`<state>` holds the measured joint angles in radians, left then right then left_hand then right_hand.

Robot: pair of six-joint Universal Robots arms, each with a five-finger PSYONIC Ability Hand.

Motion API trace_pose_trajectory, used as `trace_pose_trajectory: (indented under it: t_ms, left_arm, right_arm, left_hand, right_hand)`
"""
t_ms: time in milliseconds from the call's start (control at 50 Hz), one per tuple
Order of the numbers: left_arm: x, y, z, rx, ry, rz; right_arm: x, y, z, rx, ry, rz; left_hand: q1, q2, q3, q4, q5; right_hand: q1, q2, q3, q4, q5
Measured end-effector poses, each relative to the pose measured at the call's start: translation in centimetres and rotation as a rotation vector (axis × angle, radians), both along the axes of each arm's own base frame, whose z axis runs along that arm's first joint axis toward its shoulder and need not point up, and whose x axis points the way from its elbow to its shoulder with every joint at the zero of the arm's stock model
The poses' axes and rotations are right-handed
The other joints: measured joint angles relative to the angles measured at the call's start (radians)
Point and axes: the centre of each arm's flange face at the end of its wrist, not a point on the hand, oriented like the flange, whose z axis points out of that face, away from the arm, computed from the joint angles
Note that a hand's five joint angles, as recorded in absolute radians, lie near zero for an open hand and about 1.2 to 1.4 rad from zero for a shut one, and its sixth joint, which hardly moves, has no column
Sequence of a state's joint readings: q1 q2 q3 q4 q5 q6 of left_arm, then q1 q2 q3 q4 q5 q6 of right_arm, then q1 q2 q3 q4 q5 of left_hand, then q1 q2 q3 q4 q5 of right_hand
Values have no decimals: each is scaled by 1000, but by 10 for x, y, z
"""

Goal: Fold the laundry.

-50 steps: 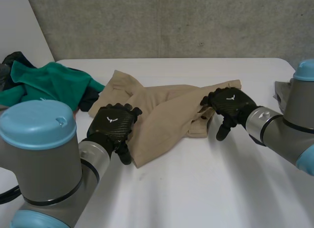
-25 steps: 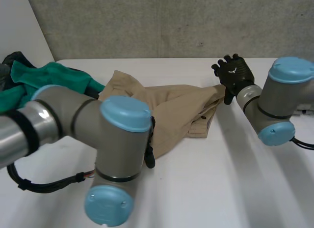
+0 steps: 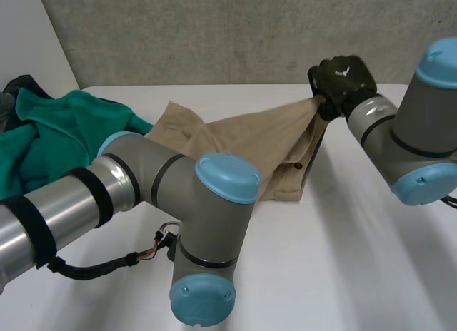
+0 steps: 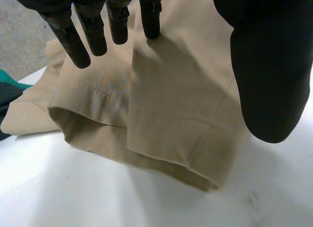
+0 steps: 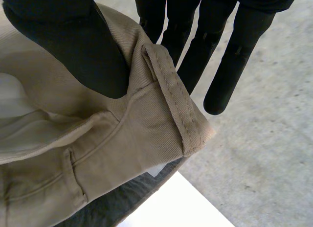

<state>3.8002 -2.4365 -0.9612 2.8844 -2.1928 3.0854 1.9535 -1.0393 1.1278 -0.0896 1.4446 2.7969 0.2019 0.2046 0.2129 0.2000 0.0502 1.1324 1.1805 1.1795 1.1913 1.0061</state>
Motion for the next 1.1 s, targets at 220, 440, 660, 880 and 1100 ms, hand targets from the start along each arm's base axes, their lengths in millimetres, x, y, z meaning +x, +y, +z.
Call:
trace_pose_trajectory:
  t_ms: [220,440,660,880,1100]
  left_arm:
    - [0,7,0,12,7,-11]
    - [16,-1,35,-10,25,29]
    - [69,-18,148,-159,161,-70]
    - [122,1,251,-434,224,-121]
    - [121,-38,214,-306,135,-149]
  right_arm:
    - [-1,15,18,25,-40,-42]
    - [-12,16,27,33,-57,-83]
    - [-29,41,61,21,-10,-48]
    - [-44,91,101,16,82,67]
    - [-34,88,74,128,160,115]
  left_hand:
    - [689,661,635,651,622]
    - [957,981,974,997,936]
    - [957,988,974,998,936]
    - [957,988,974,998,936]
    - [957,990,974,998,936]
  right_hand:
    - [0,0,0,0,0]
    - [0,0,0,0,0]
    - [0,0,0,0,-2]
    - [0,0,6,0,0]
    - [0,0,6,0,-2]
